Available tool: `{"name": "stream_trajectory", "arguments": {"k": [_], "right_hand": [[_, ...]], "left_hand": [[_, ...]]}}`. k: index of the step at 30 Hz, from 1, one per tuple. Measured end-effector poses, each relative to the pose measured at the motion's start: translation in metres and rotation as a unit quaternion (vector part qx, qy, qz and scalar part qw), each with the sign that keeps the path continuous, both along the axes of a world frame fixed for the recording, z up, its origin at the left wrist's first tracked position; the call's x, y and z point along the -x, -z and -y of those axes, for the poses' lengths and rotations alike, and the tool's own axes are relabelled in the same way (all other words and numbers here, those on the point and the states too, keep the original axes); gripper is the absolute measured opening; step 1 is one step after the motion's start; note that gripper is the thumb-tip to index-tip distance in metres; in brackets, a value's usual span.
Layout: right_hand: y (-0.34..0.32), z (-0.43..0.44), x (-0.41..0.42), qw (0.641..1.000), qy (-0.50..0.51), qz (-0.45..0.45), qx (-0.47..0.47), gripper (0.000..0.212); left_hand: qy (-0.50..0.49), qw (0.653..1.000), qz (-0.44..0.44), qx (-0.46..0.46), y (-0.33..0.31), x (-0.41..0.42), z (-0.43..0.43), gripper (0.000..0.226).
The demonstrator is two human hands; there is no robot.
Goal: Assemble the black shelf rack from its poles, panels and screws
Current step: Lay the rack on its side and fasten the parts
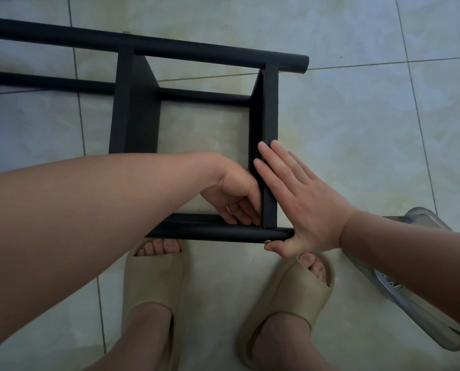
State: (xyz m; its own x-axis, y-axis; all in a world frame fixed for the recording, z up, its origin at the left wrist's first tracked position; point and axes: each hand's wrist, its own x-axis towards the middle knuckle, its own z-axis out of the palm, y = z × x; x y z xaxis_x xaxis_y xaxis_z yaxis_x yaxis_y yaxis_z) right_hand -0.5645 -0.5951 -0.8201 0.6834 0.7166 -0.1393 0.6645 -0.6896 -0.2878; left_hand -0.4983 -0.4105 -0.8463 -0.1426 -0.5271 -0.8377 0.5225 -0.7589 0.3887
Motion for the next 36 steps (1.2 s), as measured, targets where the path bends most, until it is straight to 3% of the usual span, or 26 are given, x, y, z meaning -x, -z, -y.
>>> {"name": "stream_trajectory", "arguments": {"k": [6, 12, 20, 25, 29, 36], "right_hand": [[0.000, 0.000, 0.000, 1.000, 0.001, -0.001, -0.002, 0.126], [0.000, 0.000, 0.000, 1.000, 0.000, -0.002, -0.001, 0.125], [-0.001, -0.001, -0.001, 1.000, -0.001, -0.007, 0.003, 0.123], [-0.002, -0.001, -0.001, 1.000, 0.000, -0.008, 0.007, 0.123], [-0.003, -0.001, 0.000, 1.000, -0.001, -0.009, 0.012, 0.123], [-0.004, -0.002, 0.000, 1.000, 0.001, -0.012, 0.013, 0.124]], "left_hand": [[0.007, 1.000, 0.024, 0.001, 0.001, 0.002, 0.001, 0.011], [-0.014, 1.000, 0.016, 0.013, -0.001, 0.001, -0.002, 0.029], [0.005, 0.999, 0.049, 0.016, -0.001, 0.003, -0.002, 0.010], [0.003, 0.998, 0.057, 0.019, -0.001, 0.002, -0.001, 0.012], [-0.014, 0.999, 0.047, 0.016, -0.003, 0.003, -0.003, 0.032], [-0.021, 0.999, 0.045, 0.013, 0.000, 0.011, -0.006, 0.021]]}}
